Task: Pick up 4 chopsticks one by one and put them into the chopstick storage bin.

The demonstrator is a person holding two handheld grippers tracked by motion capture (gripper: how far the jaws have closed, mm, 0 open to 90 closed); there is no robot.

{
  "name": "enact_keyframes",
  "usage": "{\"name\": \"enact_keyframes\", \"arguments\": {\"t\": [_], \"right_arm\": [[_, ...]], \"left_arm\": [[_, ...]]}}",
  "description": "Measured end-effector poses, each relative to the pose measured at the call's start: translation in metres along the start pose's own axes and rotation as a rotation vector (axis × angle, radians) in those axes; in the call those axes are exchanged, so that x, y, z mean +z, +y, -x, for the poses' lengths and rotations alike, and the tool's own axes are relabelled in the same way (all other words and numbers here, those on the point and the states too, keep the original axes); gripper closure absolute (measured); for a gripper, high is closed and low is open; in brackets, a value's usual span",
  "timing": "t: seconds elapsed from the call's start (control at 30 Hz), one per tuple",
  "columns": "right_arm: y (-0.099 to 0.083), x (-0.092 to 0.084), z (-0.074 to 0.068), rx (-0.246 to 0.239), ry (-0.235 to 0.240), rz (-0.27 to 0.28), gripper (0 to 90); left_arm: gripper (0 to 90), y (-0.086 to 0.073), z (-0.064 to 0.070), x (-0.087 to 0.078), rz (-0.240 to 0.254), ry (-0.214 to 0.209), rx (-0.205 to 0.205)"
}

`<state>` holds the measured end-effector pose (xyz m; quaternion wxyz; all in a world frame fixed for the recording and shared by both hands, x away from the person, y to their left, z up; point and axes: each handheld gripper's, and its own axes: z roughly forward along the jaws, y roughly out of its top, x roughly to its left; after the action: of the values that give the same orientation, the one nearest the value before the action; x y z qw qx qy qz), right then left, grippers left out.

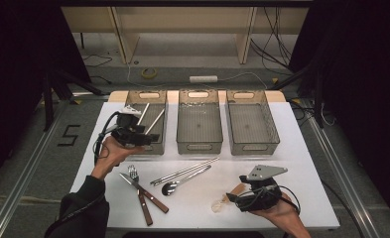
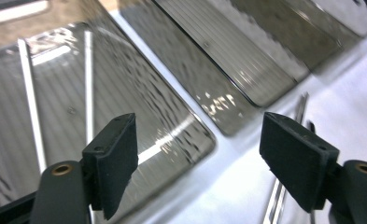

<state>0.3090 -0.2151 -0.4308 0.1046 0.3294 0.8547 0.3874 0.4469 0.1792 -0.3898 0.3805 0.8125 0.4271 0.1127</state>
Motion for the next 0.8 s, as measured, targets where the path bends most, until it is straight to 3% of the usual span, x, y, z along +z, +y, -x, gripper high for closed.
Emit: {"name": "enact_keyframes", "arguments": {"t": [0.13, 0.37, 0.6, 0.8], "right_arm": [[-0.001, -0.001, 0.001, 0.002, 0.004, 0.015, 26.2], [-0.003, -0.001, 0.001, 0.004, 0.005, 0.017, 25.6], [-0.004, -0.001, 0.002, 0.003, 0.008, 0.017, 25.5], [-0.004, -0.001, 0.001, 0.001, 0.013, 0.013, 25.5]], "left_arm": [[25.1, -0.004, 0.011, 0.001, -0.025, -0.03, 0.036], [24.9, -0.011, 0.032, 0.012, -0.11, -0.06, 0.107], [23.1, -0.014, 0.042, 0.02, -0.166, -0.081, 0.143], [27.3, -0.018, 0.05, 0.031, -0.247, -0.072, 0.218]]}}
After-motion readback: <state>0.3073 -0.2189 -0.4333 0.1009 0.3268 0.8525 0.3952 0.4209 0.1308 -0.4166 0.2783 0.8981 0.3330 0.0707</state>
